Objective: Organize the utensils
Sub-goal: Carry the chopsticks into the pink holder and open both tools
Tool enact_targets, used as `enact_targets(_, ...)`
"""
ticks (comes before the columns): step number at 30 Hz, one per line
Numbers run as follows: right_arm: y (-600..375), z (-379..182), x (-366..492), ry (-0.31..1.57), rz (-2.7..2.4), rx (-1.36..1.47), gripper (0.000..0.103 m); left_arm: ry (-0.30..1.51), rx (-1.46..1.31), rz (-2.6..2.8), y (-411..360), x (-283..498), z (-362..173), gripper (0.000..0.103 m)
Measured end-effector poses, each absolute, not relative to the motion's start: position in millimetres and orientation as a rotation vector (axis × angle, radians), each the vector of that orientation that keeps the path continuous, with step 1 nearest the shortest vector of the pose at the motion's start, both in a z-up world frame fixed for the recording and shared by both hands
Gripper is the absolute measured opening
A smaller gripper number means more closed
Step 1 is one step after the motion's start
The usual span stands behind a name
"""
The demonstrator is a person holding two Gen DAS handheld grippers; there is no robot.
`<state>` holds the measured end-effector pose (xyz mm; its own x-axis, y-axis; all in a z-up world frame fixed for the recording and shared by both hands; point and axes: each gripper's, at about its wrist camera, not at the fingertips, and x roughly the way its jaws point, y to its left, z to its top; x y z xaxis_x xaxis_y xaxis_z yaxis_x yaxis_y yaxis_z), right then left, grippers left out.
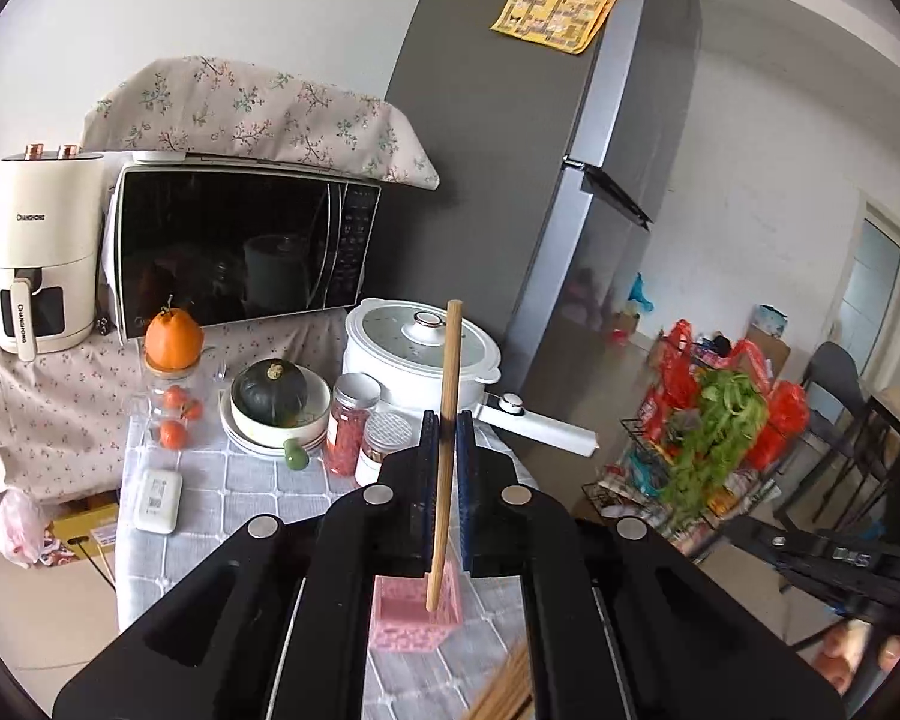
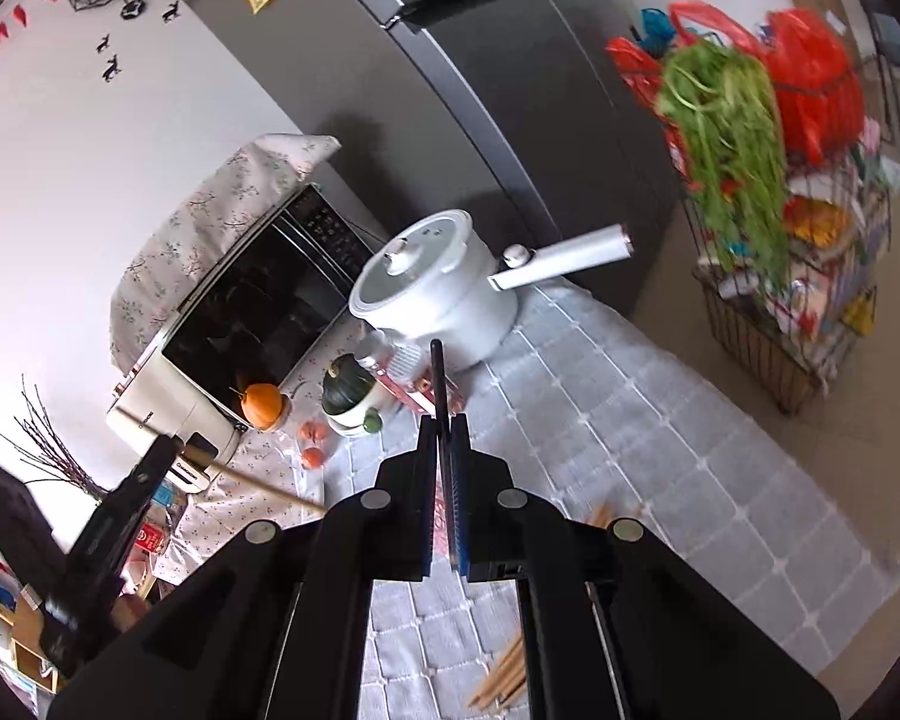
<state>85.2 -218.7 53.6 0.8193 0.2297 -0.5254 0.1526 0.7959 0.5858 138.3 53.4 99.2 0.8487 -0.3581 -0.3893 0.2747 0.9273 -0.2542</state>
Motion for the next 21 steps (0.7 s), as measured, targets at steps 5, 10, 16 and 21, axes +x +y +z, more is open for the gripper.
enact_targets(5, -210, 59, 107, 0.625, 0.06, 0.635, 0.005, 0.522, -0.172, -0.309, 39, 170, 73, 0.009)
enact_targets(10, -200, 58, 128, 0.646, 0.064, 0.63, 0.005, 0.525, -0.262, -0.253, 61, 164, 60, 0.036)
enact_targets(16, -182, 54, 154, 0.672, 0.045, 0.59, 0.005, 0.443, -0.365, -0.202, 105, 125, 73, 0.051)
enact_targets(21, -160, 43, 177, 0.705, 0.025, 0.549, 0.005, 0.43, -0.376, -0.198, 120, 118, 82, 0.052)
